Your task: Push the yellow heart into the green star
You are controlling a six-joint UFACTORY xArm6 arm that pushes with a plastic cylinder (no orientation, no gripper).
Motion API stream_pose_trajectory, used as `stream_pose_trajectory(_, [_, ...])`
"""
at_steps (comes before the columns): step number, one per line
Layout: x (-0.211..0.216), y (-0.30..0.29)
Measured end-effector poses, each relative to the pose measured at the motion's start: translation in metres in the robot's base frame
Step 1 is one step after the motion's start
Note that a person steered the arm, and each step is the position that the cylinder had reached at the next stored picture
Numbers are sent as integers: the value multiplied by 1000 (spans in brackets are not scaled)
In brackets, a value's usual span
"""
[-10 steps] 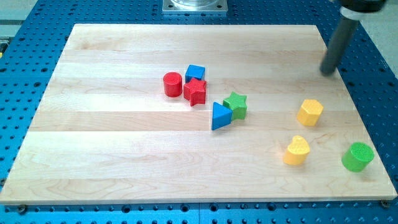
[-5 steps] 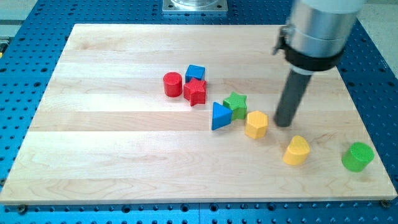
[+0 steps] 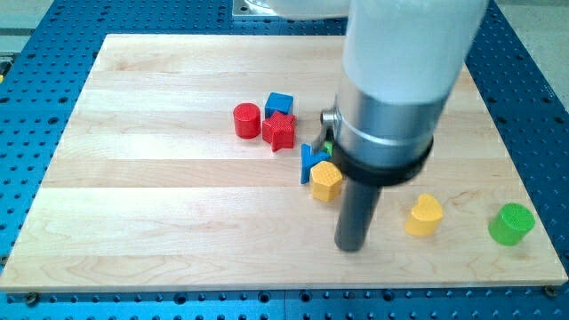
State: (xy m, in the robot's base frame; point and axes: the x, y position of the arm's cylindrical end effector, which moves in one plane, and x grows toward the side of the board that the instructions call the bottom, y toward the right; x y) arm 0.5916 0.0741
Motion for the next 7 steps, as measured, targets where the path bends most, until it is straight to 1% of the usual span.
stream_pose_trajectory(1, [8,2])
stream_pose_trajectory(3, [8,55])
stream_pose_trajectory(5, [-22,66])
stream_pose_trajectory(7, [-24,87])
